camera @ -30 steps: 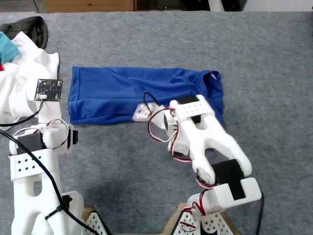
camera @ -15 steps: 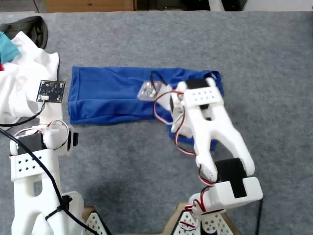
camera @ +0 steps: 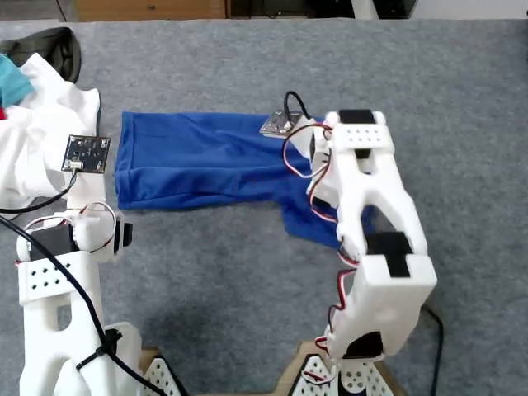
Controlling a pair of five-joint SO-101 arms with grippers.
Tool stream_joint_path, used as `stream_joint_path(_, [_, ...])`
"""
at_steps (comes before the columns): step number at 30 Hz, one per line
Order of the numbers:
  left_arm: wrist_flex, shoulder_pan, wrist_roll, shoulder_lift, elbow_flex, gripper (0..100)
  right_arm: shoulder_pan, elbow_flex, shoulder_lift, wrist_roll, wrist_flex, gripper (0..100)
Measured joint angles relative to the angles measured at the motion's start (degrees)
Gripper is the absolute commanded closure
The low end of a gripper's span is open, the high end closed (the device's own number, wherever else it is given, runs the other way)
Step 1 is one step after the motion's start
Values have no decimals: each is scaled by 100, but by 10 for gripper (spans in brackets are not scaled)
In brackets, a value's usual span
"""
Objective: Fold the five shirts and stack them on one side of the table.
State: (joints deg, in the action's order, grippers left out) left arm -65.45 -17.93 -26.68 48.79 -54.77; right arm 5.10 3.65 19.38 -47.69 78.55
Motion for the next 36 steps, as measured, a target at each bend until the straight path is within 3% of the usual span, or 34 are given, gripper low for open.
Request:
stream_joint_path(17, [0,0,0,0,0,814,0,-246,44,141,105,941])
stream_joint_path(29, [0,0,0,0,0,814,9,-642,44,202,1187,939])
stream_joint_path(36, [0,0,0,0,0,814,536,-387,-193,352,1442,936])
